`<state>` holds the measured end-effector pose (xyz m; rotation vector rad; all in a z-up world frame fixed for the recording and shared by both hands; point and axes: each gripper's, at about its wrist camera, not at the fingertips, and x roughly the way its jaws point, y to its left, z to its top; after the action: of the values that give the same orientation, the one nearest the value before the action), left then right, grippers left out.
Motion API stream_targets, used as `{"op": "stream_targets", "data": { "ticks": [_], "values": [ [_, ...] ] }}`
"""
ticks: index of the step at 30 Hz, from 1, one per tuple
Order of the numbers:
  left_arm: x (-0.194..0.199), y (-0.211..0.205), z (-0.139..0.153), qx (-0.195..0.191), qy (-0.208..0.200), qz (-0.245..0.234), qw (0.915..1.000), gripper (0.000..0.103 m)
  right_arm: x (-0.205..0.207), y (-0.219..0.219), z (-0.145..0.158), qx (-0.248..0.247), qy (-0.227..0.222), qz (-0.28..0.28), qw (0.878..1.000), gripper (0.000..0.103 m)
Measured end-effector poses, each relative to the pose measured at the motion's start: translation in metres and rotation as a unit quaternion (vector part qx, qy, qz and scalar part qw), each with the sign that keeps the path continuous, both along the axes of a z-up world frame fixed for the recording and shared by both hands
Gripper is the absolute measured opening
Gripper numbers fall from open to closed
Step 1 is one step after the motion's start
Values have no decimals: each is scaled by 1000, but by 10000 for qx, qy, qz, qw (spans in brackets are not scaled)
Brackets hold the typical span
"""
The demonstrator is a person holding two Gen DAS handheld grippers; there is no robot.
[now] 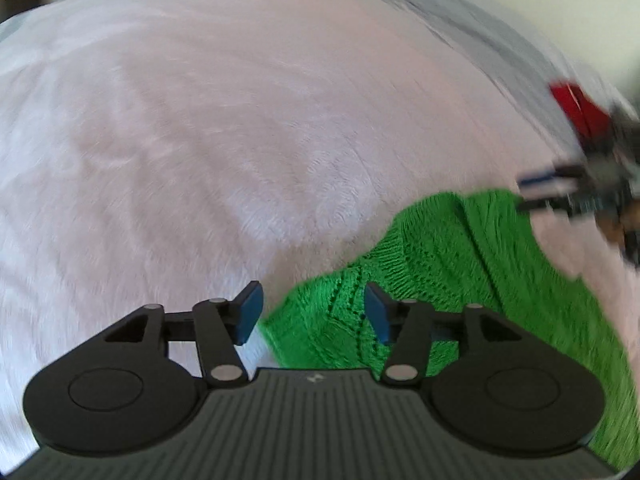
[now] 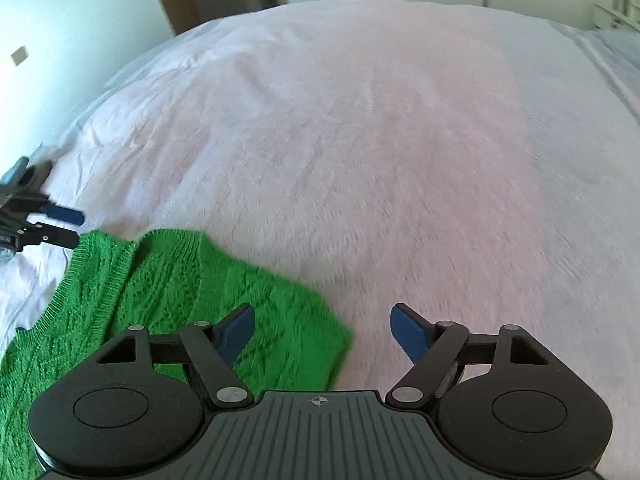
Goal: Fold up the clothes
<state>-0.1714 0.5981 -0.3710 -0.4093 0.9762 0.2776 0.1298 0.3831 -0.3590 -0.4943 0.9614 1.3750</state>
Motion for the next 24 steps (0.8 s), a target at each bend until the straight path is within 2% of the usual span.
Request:
{"op": "stream_targets", "data": {
  "ticks": [3,4,5,6,7,8,12,14,18,21,22,24],
  "values": [
    [15,8,-12,-41,175,-458,9988,50,9,15,-14,-124,413,124,9990,79],
    [21,11,-16,-54,233,-610,9978,48,11,17,-18,-166,627,80,9979,79],
    [26,14,-20,-68,292,-762,9966,40,12,20,-23,-210,782,45,9967,73],
    [31,16,-24,-81,350,-914,9952,29,12,22,-26,-242,849,38,9961,43],
    [31,15,-26,-45,339,-983,9946,21,11,22,-27,-269,872,16,9958,25],
    [30,12,-26,-24,303,-1004,9945,8,11,17,-23,-225,889,-33,9958,12],
    [6,-2,-9,49,-218,-860,9960,7,2,-16,6,274,862,-166,9958,9],
    [-13,-12,9,14,-579,-727,9957,7,-11,-42,30,599,696,-173,9956,9],
    [-73,-62,56,17,-1215,-645,9905,7,-53,-108,82,1013,186,-1,9947,9],
    [-121,-124,76,-125,-1286,-637,9896,7,-95,-167,110,1023,-202,268,9942,9],
    [-136,-145,82,-174,-1304,-636,9893,7,-112,-189,115,917,-330,357,9946,9],
    [-162,-189,79,-189,-1092,-664,9916,7,-145,-226,112,571,-575,508,9954,9]
  ]
}}
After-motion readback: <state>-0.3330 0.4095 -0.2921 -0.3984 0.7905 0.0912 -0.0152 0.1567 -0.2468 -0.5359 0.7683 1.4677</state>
